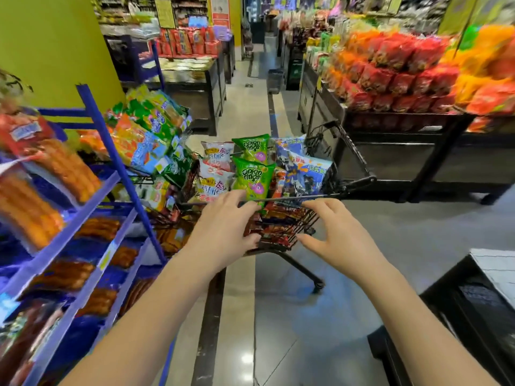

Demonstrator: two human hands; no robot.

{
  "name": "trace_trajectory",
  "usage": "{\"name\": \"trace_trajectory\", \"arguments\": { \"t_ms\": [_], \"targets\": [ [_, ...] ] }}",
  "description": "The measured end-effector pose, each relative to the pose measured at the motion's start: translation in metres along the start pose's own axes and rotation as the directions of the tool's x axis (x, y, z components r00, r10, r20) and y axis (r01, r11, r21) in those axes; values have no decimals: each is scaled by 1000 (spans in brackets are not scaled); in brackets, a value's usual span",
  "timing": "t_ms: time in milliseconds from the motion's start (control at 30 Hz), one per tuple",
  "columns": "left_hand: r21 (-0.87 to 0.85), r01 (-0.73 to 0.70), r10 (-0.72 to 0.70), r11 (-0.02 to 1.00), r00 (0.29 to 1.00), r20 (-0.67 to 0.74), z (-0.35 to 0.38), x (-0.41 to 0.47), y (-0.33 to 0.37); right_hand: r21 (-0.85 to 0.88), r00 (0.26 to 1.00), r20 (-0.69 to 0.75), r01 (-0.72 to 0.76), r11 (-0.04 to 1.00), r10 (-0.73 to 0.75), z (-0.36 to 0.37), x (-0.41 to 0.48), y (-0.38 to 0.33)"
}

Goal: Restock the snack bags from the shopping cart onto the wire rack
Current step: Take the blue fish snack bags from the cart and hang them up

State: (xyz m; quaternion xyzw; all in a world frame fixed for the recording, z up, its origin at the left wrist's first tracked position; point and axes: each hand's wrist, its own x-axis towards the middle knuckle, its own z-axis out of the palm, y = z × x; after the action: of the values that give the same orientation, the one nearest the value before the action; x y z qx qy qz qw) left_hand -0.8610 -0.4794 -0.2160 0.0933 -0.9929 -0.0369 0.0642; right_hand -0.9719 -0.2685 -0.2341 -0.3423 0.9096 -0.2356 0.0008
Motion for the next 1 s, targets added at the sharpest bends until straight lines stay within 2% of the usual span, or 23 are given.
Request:
{"name": "trace_trajectory", "arguments": {
  "t_ms": [133, 333, 600, 767, 1000],
  "targets": [
    [42, -43, 42, 998, 999, 27, 5, 71, -28, -41, 999, 1, -49, 998, 49, 6, 63, 13],
    [-19, -88, 90, 996, 993, 77, 30, 160, -42, -42, 995, 5, -102, 994, 102, 14, 136, 53],
    [-13, -65, 66, 998, 988, 139, 88, 279, -32, -21, 995, 23, -98, 995, 99, 37, 243, 142],
    [-25, -39, 43, 999, 974, 221, 123, 351, -17, -9, 990, 101, -93, 996, 93, 50, 299, 192],
    [-119, 55, -13, 991, 945, 326, 159, 397, -20, -35, 984, 168, -50, 998, 56, 66, 348, 233]
  ]
}}
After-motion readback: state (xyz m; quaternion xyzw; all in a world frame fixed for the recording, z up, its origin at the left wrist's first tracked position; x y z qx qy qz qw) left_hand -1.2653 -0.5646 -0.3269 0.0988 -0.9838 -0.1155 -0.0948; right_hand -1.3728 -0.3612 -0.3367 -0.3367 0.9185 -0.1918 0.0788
